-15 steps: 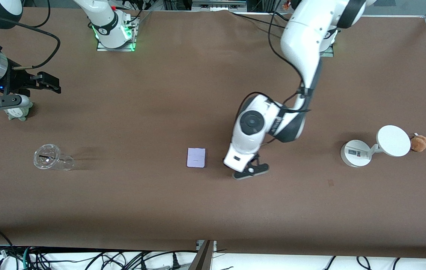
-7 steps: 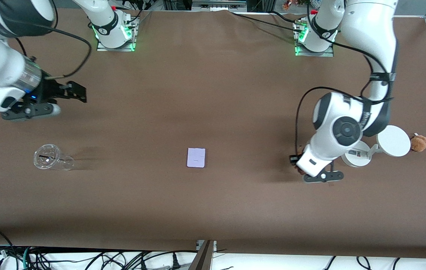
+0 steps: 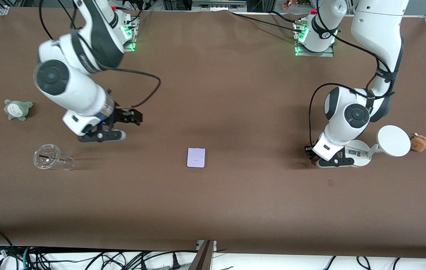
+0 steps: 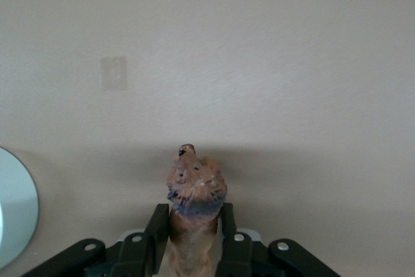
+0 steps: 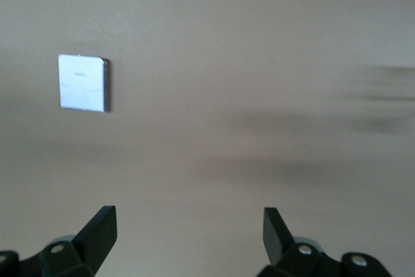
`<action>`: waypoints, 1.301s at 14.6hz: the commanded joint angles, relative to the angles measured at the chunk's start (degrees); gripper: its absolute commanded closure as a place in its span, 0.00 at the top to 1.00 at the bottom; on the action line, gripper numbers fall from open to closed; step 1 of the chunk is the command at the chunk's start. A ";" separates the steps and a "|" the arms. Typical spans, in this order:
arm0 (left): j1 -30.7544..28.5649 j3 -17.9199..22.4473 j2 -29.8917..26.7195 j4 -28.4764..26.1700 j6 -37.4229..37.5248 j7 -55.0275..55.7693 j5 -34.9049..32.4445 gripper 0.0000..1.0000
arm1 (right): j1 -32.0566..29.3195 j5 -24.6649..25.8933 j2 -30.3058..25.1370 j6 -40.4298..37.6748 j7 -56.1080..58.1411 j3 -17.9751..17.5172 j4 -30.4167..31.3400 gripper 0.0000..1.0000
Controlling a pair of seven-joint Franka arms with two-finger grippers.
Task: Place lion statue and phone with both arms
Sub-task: 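Lower the lion beside the lamp while the right gripper reaches the phone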
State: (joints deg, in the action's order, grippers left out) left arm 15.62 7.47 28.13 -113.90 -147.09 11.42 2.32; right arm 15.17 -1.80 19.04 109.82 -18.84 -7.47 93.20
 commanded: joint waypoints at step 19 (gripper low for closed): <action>-5.16 -2.90 -10.35 -1.06 7.57 -6.06 -0.65 1.00 | 13.92 7.16 30.79 29.04 -21.76 0.88 -14.18 1.00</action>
State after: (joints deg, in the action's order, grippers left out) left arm 11.16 6.09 25.20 -114.18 -147.61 6.41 2.31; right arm 28.31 3.56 47.41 137.20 -39.33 -7.25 81.32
